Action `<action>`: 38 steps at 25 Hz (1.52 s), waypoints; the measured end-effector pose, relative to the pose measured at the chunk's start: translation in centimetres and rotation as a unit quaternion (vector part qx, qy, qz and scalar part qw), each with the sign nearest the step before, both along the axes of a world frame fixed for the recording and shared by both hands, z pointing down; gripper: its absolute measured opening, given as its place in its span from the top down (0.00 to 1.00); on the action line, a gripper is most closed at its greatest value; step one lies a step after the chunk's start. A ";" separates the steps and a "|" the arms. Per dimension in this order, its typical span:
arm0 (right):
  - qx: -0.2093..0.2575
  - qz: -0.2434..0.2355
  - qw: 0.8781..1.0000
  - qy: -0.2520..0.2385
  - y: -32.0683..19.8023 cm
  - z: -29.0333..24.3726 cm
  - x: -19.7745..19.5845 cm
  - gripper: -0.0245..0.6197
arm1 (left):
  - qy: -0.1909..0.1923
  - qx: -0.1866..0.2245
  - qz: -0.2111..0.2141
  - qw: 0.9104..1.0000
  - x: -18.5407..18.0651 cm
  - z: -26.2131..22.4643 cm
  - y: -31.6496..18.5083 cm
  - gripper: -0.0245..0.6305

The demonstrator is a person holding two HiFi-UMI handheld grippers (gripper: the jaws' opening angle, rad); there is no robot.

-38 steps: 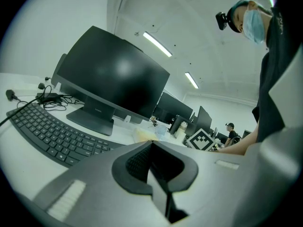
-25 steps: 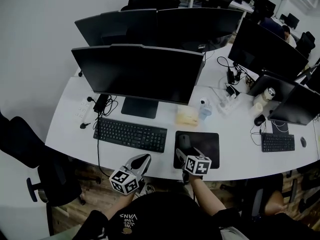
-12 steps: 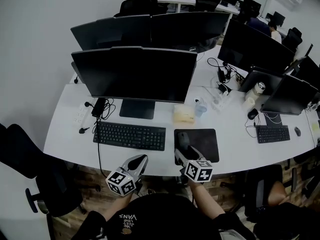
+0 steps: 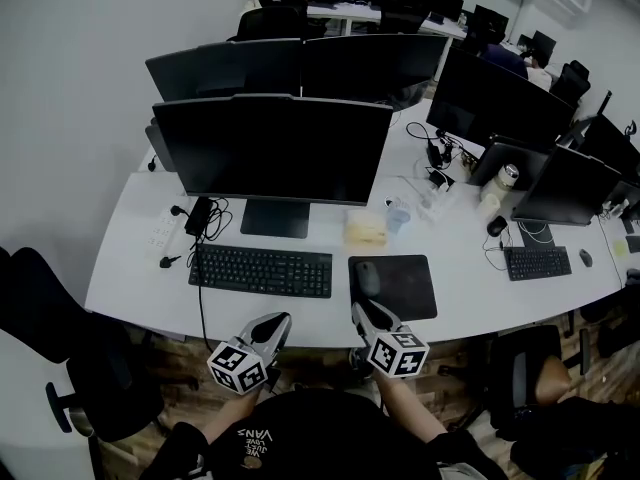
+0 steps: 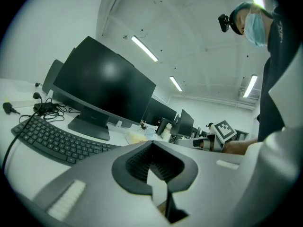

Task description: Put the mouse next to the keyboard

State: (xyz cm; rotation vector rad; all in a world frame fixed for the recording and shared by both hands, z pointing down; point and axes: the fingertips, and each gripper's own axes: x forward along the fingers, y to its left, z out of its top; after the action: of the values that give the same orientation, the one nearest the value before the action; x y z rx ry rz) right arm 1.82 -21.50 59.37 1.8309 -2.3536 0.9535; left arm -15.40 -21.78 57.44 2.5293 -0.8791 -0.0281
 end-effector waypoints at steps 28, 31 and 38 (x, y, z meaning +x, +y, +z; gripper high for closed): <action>-0.031 -0.034 0.999 -0.002 6.0 2.7 -3.6 0.95 | -0.004 -0.006 -0.039 0.999 -4.3 1.6 5.5 0.96; -0.029 -0.034 0.999 0.000 6.2 2.6 -3.2 0.95 | -0.004 -0.005 -0.039 0.999 -3.9 1.6 5.7 0.96; -0.024 -0.031 0.999 -0.004 6.3 2.4 -2.2 0.95 | -0.008 -0.004 -0.041 0.999 -3.3 1.7 6.2 0.96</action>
State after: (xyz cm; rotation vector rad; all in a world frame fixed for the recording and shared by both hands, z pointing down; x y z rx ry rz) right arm -0.42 -15.17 61.77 1.7308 -2.3548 1.0016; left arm -18.68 -15.55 59.13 2.4879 -0.9865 -0.0294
